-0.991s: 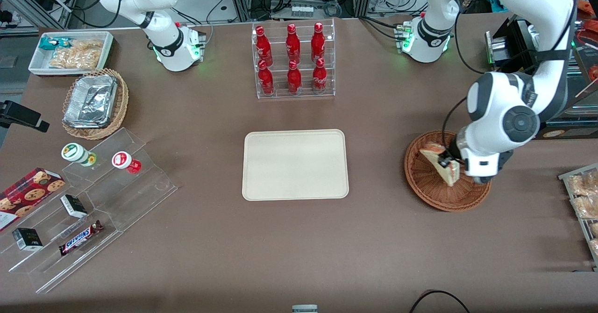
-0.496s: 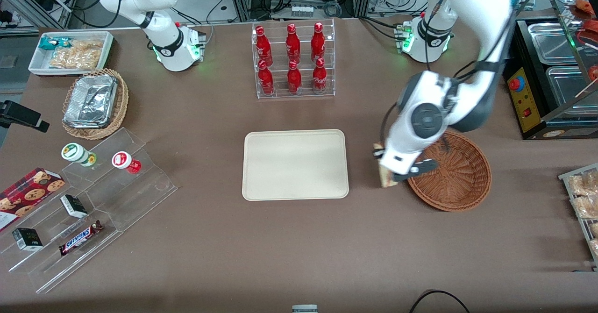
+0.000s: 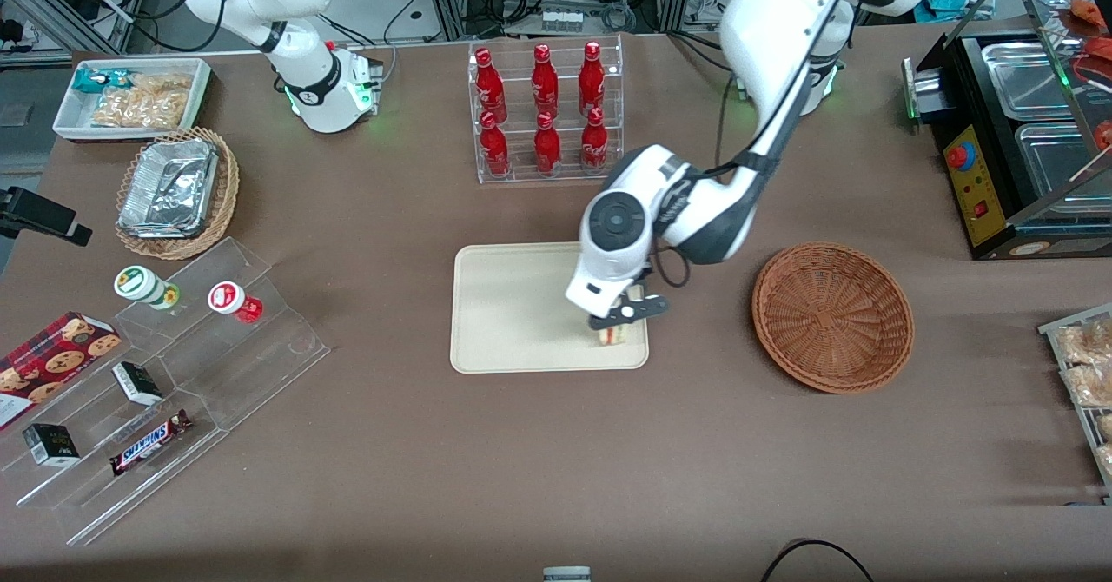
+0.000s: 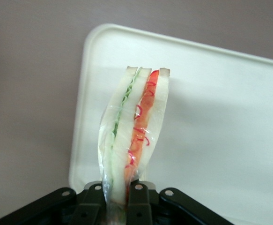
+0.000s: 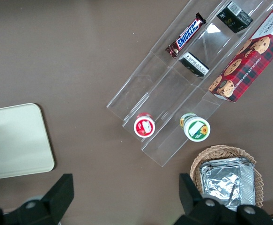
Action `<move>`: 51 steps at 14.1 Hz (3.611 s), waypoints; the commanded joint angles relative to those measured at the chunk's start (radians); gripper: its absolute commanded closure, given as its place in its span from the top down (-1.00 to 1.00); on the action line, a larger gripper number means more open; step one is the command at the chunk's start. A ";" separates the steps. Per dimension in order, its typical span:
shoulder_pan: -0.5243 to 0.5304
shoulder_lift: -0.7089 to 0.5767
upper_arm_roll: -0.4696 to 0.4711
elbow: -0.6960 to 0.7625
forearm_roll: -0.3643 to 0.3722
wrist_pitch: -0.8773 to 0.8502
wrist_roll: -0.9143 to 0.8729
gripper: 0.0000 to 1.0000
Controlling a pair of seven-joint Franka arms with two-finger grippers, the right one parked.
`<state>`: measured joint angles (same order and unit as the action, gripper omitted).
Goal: Place sandwich from basket to tray
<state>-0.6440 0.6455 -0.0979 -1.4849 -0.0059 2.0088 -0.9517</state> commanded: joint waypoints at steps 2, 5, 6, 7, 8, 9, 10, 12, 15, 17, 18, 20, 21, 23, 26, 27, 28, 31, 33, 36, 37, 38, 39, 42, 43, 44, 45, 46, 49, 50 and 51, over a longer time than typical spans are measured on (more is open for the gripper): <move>-0.066 0.075 0.014 0.101 -0.008 0.036 -0.051 -0.99; -0.097 0.092 0.010 0.095 -0.006 0.093 -0.058 -0.98; -0.104 0.097 0.010 0.094 -0.008 0.106 -0.058 -0.98; -0.111 0.102 0.010 0.092 -0.006 0.120 -0.061 -0.97; -0.112 0.108 0.010 0.090 -0.002 0.130 -0.074 -0.97; -0.114 0.118 0.010 0.090 0.003 0.145 -0.088 -0.96; -0.123 0.129 0.012 0.090 0.004 0.160 -0.096 -0.95; -0.129 0.145 0.010 0.090 0.004 0.194 -0.097 -0.88; -0.129 0.151 0.010 0.090 0.000 0.199 -0.102 -0.06; -0.131 0.145 0.012 0.090 0.004 0.197 -0.123 1.00; -0.129 0.135 0.012 0.094 -0.003 0.194 -0.143 1.00; -0.125 0.112 0.015 0.097 0.006 0.177 -0.147 1.00; -0.123 0.097 0.017 0.094 0.009 0.168 -0.145 1.00; -0.121 0.053 0.020 0.092 0.010 0.107 -0.147 1.00; -0.120 -0.016 0.046 0.097 0.044 -0.028 -0.127 1.00; -0.118 -0.051 0.049 0.091 0.058 -0.068 -0.116 1.00; -0.114 -0.076 0.052 0.084 0.044 -0.093 -0.131 1.00; -0.114 -0.124 0.115 0.019 0.032 -0.157 -0.117 1.00; -0.114 -0.165 0.157 -0.046 0.029 -0.148 -0.105 1.00; -0.115 -0.248 0.257 -0.139 -0.055 -0.157 0.078 1.00; -0.115 -0.285 0.286 -0.178 -0.071 -0.160 0.140 1.00; -0.115 -0.315 0.308 -0.205 -0.072 -0.166 0.178 1.00; -0.115 -0.343 0.340 -0.221 -0.072 -0.186 0.215 1.00; -0.115 -0.411 0.417 -0.221 -0.075 -0.309 0.351 1.00; -0.115 -0.434 0.434 -0.221 -0.074 -0.347 0.401 1.00; -0.115 -0.463 0.457 -0.218 -0.072 -0.387 0.456 1.00; -0.117 -0.490 0.478 -0.216 -0.071 -0.419 0.511 1.00; -0.115 -0.516 0.495 -0.216 -0.069 -0.447 0.566 1.00; -0.112 -0.553 0.521 -0.172 -0.051 -0.518 0.689 1.00; -0.088 -0.561 0.532 -0.151 -0.045 -0.534 0.718 1.00; -0.013 -0.573 0.505 -0.128 -0.045 -0.571 0.755 1.00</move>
<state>-0.7356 0.0984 0.4212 -1.6495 -0.0596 1.4946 -0.2709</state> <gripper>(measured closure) 0.000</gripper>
